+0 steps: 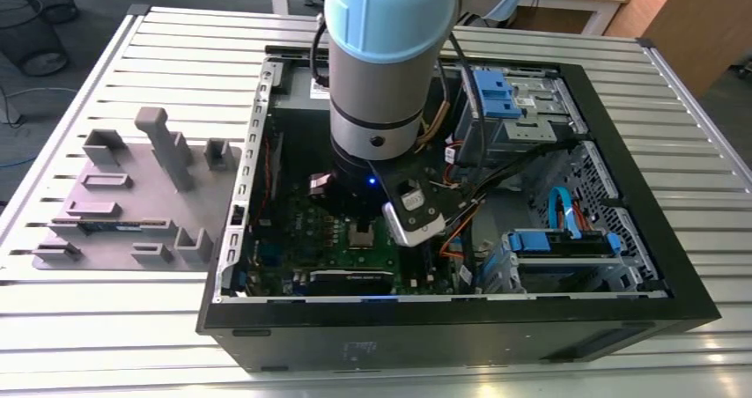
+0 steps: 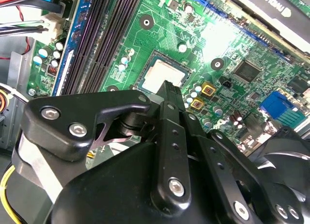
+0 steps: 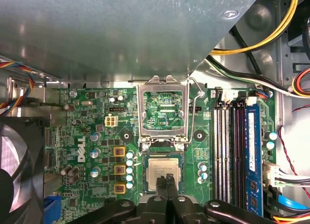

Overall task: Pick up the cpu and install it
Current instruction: 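Close the cpu cover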

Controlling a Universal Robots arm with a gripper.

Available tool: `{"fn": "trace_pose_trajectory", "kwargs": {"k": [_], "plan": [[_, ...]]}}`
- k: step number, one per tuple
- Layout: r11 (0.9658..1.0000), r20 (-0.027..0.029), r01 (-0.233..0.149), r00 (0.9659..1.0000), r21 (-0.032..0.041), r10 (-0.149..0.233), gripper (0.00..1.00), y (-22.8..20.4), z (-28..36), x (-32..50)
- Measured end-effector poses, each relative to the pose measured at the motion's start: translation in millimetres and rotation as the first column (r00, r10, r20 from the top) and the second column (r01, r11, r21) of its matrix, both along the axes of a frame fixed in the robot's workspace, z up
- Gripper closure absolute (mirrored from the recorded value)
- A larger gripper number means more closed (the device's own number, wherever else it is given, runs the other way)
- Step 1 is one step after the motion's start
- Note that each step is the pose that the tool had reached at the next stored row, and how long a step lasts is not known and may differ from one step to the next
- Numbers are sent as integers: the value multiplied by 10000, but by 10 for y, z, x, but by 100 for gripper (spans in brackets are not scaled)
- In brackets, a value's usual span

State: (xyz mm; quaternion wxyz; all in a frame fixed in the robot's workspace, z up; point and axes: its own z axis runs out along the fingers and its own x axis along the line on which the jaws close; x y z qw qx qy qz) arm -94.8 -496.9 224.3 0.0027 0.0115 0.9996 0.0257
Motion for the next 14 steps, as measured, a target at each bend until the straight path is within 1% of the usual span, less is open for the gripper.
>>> {"fn": "trace_pose_trajectory", "kwargs": {"k": [3, 7, 13, 14], "plan": [[10000, -1, -1, 10000, -2, 1, 89, 7, -1, 3], [10000, -1, 1, 10000, -1, -1, 89, 30, -8, 14], [10000, -1, -1, 10000, 0, 1, 89, 102, -20, 39], [10000, 0, -1, 10000, 0, 1, 89, 108, -22, 47]]}}
